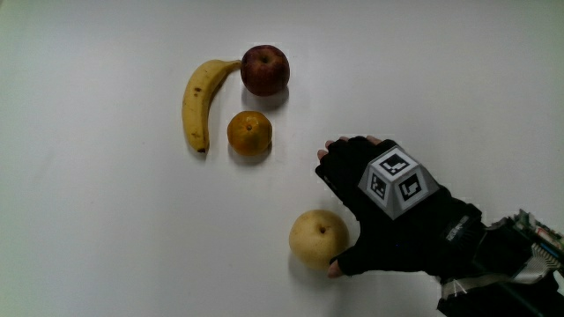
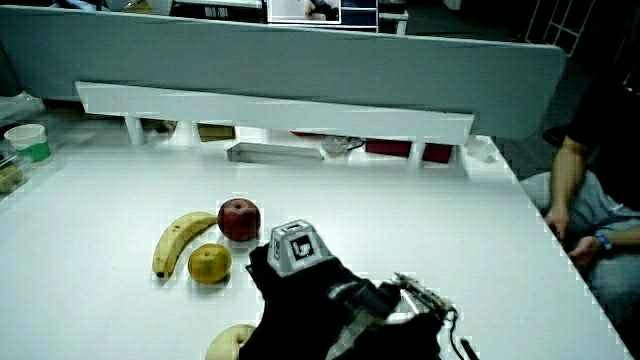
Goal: Pick pear no leg
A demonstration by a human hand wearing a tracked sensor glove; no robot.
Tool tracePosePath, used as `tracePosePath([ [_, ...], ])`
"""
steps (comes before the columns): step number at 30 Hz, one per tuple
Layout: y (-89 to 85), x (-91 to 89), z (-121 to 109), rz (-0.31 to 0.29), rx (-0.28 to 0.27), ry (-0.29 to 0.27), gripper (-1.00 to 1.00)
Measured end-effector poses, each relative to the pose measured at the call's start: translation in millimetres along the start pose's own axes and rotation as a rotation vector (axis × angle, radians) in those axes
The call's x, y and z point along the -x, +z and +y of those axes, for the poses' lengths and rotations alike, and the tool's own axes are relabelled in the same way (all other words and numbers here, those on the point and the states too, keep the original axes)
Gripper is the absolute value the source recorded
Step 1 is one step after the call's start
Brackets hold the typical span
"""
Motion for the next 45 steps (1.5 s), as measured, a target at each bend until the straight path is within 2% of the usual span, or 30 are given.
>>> tracePosePath([
  [12,-27.0,23.2,24,-0.006,0.093,0.059,0.0],
  [18,-33.8,27.4,31,-0.012,0.117,0.074,0.0],
  [22,-34.4,26.7,32,-0.006,0.099,0.086,0.0],
  [26,-33.1,27.1,33,0.001,0.078,0.087,0.21],
  [31,-35.0,29.1,35,0.005,0.077,0.101,0.47],
  [37,-34.3,29.7,35,0.008,0.039,0.107,0.79],
  [41,-30.8,32.1,31,-0.014,-0.016,0.123,1.0],
  [43,-29.2,33.9,29,-0.014,-0.026,0.141,1.0],
  [45,-29.3,35.0,30,-0.03,-0.032,0.131,1.0],
])
